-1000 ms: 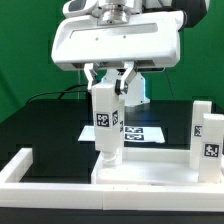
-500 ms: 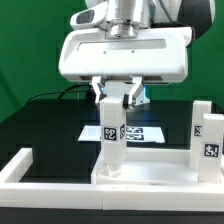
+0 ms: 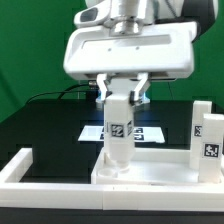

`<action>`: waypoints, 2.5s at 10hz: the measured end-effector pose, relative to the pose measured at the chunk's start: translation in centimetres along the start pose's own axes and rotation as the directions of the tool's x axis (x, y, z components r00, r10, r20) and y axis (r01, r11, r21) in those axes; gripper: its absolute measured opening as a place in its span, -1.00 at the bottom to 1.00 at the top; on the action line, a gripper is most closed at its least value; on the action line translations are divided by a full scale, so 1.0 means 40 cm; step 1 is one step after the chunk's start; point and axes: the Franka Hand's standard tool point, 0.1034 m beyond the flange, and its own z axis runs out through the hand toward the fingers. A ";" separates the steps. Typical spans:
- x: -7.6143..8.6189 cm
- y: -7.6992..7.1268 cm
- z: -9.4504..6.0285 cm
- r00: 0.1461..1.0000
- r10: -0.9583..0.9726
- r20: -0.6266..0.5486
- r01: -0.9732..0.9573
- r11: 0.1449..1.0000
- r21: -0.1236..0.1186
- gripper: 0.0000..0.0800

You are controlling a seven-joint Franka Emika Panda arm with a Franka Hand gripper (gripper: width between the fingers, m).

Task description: Assemble desk

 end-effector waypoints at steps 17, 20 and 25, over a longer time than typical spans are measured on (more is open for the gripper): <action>-0.021 0.057 0.011 0.999 -0.032 -0.014 0.031 0.998 -0.048 -0.27; -0.029 0.058 0.027 0.999 -0.040 -0.008 0.039 0.998 -0.055 -0.27; -0.038 0.055 0.032 0.989 -0.080 -0.123 0.072 0.995 -0.070 -0.27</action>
Offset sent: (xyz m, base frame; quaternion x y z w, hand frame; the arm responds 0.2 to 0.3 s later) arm -0.0063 -0.0170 0.0118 -0.0134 0.0225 -0.0149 0.9995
